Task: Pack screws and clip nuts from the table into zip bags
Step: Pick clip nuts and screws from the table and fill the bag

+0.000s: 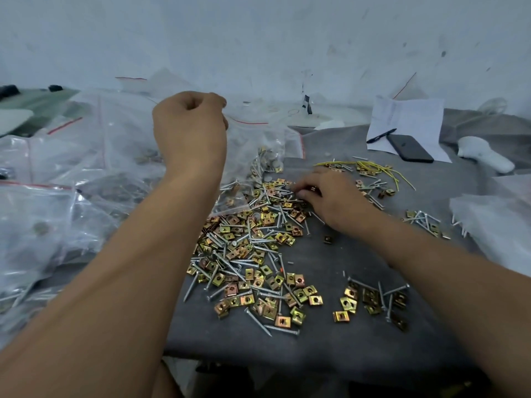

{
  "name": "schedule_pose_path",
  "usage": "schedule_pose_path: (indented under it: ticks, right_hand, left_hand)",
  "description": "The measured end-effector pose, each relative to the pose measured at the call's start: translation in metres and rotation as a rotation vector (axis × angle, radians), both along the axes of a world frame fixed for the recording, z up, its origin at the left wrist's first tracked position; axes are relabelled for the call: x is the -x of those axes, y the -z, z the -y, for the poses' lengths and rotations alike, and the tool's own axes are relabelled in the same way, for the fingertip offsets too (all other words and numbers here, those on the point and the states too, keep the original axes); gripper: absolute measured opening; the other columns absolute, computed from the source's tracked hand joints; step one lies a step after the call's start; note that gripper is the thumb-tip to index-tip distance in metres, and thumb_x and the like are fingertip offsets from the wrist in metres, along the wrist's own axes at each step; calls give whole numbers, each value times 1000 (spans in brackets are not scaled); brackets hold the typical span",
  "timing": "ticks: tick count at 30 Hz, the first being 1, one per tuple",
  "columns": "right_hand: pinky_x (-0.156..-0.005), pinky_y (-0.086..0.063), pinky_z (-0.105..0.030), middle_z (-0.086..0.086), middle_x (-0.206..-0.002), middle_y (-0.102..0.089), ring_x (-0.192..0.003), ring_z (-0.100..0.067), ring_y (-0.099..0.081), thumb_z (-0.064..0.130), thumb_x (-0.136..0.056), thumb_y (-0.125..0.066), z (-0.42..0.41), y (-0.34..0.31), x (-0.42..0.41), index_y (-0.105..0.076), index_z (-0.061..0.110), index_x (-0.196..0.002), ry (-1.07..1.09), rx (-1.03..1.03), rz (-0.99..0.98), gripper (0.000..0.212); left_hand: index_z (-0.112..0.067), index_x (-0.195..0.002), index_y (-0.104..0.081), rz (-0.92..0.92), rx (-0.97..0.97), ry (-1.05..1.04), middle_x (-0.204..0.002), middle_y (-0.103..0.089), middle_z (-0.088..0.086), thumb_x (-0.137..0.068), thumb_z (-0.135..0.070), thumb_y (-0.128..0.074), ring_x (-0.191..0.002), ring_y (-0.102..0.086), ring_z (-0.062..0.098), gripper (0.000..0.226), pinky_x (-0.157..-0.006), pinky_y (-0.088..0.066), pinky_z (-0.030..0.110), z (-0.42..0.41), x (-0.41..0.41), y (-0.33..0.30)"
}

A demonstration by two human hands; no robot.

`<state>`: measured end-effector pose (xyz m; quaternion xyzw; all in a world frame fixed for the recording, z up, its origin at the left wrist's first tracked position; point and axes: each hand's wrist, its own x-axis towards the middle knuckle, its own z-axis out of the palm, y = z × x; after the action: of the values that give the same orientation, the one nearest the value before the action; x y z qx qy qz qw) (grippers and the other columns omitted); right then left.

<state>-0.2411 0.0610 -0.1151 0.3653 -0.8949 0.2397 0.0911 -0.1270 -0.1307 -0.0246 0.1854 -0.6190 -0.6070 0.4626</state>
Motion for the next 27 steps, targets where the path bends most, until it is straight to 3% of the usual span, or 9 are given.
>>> schedule_pose_path:
  ticks: [4, 10, 13, 16, 20, 24, 27]
  right_hand:
    - [-90, -43, -31, -4, -115, -63, -108, -22, -56, 25, -101, -64, 0, -3, -2, -76, 25, -122, -1, -85, -35, 24]
    - [-77, -42, -31, 5, -96, -52, -90, -16, -52, 32, -95, -72, 2, -6, -5, -75, 22, -100, 49, -73, -80, 12]
    - [-83, -48, -34, 4, -101, -55, -96, -20, -57, 24, -95, -72, -3, -9, -3, -74, 23, -98, 97, -98, -54, 3]
    - [-91, -51, -38, 1, -109, -59, -104, -22, -59, 18, -95, -71, -9, -10, -1, -76, 25, -102, 132, -126, -51, 11]
    - [-89, -55, -43, -7, -113, -64, -105, -28, -61, 15, -95, -65, -14, -10, 2, -75, 16, -106, 304, -161, -163, 15]
    - [-81, -43, -29, 3, -100, -57, -95, -16, -55, 11, -96, -65, -13, -17, 4, -75, 19, -102, 236, 42, -195, 14]
    - [-81, -32, -23, 6, -100, -57, -95, -11, -48, 14, -98, -65, -6, -16, 2, -77, 21, -106, 66, -13, -161, 16]
  left_hand:
    - [-9, -75, -76, 7, 4, 3, -54, -58, -1, -82, -14, -61, -57, -47, 23, 18, -62, -43, 36, 0, 0, 0]
    - [-11, -77, -78, 19, 18, 15, -54, -58, -2, -83, -13, -61, -55, -47, 22, 18, -60, -43, 35, 0, 0, 2]
    - [-12, -79, -78, 25, 19, 7, -52, -58, -3, -86, -11, -61, -52, -46, 21, 18, -58, -42, 34, 0, 1, 2]
    - [-12, -80, -78, 25, 19, 12, -52, -58, -3, -87, -11, -61, -52, -47, 21, 18, -58, -42, 34, -1, 1, 2]
    - [-13, -80, -78, 22, 24, 23, -52, -58, -4, -87, -11, -60, -53, -46, 21, 19, -58, -41, 34, -2, 1, 2]
    - [-12, -81, -78, 25, 24, 29, -53, -58, -4, -88, -11, -61, -53, -46, 21, 19, -59, -41, 35, -2, 1, 2]
    - [-11, -79, -78, 28, 33, 40, -54, -59, -2, -88, -11, -61, -56, -47, 23, 18, -60, -42, 36, -2, 1, 2]
